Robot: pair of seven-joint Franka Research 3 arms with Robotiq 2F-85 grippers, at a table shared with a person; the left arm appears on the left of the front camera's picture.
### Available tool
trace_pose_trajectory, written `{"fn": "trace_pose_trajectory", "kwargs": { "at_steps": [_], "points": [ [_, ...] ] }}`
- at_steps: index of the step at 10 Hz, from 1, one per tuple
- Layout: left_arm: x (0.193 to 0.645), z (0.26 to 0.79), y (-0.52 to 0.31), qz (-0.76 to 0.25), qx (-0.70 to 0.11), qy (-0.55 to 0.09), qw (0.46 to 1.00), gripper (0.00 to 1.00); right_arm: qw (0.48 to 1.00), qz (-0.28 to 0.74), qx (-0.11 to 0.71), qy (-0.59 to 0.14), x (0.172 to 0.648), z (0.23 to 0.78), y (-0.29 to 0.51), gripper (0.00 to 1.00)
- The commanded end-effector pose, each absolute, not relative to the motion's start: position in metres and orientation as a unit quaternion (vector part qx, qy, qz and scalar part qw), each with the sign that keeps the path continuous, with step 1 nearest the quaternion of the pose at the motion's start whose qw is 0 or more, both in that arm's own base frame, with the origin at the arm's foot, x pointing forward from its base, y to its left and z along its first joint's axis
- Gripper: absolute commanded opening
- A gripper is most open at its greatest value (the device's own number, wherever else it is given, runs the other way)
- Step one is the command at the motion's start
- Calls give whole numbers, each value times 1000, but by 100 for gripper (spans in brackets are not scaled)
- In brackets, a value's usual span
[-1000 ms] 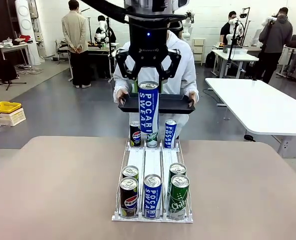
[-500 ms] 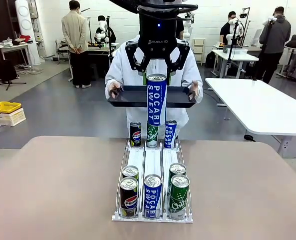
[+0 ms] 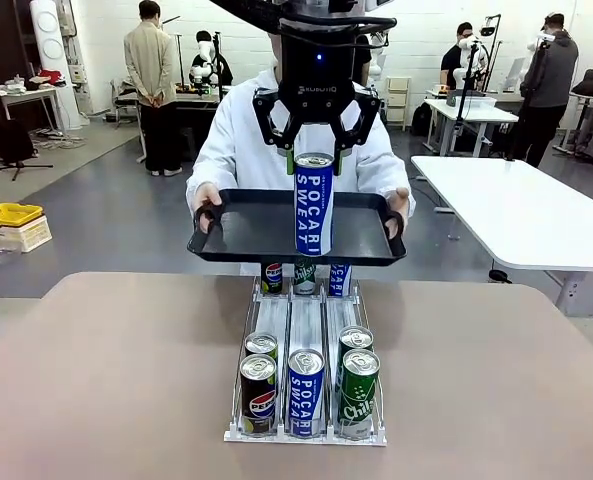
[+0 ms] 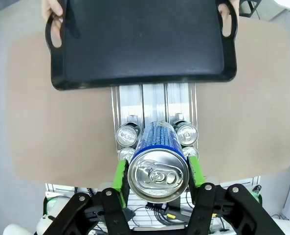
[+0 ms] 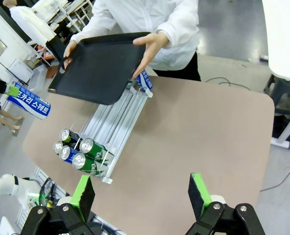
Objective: Retrieve and hand over the desired beverage to the person.
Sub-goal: Pick up a can of the same type that the person held from the Automatic Can Dispenser, then place the picked can on the Handle tray extended by the person.
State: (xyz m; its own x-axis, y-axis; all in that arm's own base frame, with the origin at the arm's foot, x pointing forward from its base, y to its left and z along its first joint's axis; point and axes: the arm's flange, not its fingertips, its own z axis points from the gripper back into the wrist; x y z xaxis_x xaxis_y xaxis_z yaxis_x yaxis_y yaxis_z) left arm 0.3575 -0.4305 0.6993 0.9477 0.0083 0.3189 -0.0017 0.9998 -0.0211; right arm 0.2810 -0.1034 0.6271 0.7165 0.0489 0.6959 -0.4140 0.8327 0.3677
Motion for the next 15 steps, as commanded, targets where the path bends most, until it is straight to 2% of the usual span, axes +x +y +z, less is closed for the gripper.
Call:
{"fn": "trace_pose_trajectory", "kwargs": {
  "at_steps": [1, 15],
  "points": [
    [354, 704, -429, 5, -11, -167, 986, 10, 883, 140, 270, -357, 282, 626, -103, 100],
    [354, 704, -429, 5, -11, -167, 986, 10, 883, 140, 270, -357, 282, 626, -103, 100]
  ]
}}
